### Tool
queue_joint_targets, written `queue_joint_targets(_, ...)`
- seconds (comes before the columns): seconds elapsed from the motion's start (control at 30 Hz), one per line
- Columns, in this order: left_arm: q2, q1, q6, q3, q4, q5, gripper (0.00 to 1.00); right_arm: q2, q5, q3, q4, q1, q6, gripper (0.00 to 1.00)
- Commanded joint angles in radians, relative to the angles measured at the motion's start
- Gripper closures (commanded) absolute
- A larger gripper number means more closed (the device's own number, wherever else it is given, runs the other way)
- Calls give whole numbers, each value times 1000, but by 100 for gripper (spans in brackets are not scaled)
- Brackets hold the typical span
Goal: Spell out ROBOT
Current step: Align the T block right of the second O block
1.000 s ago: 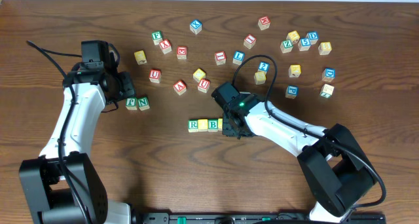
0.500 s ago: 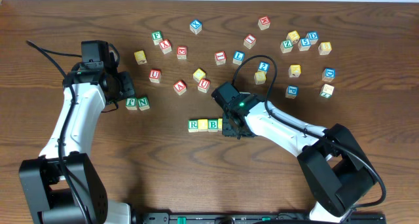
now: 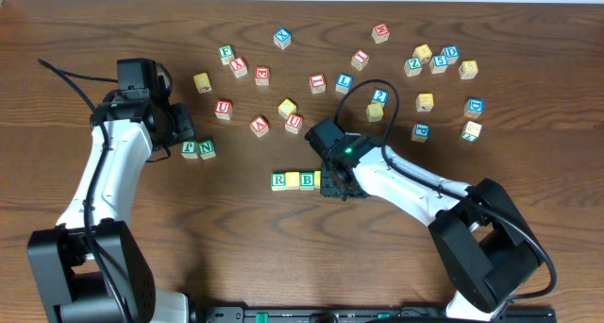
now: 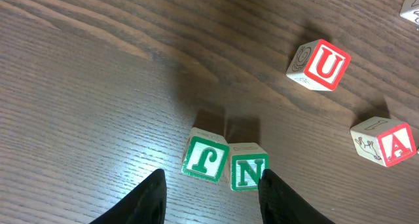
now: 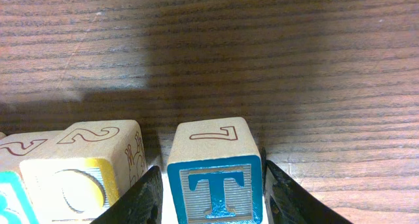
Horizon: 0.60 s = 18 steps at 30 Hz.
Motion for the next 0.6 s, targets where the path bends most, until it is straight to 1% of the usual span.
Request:
queue_joint_targets(0.0, -8, 1, 7, 18, -3, -4, 55, 8, 9, -5, 0, 6, 12, 57)
queue_joint_targets(0.57, -8, 1, 7, 18, -3, -4, 55, -2, 11, 76, -97, 6, 8, 60)
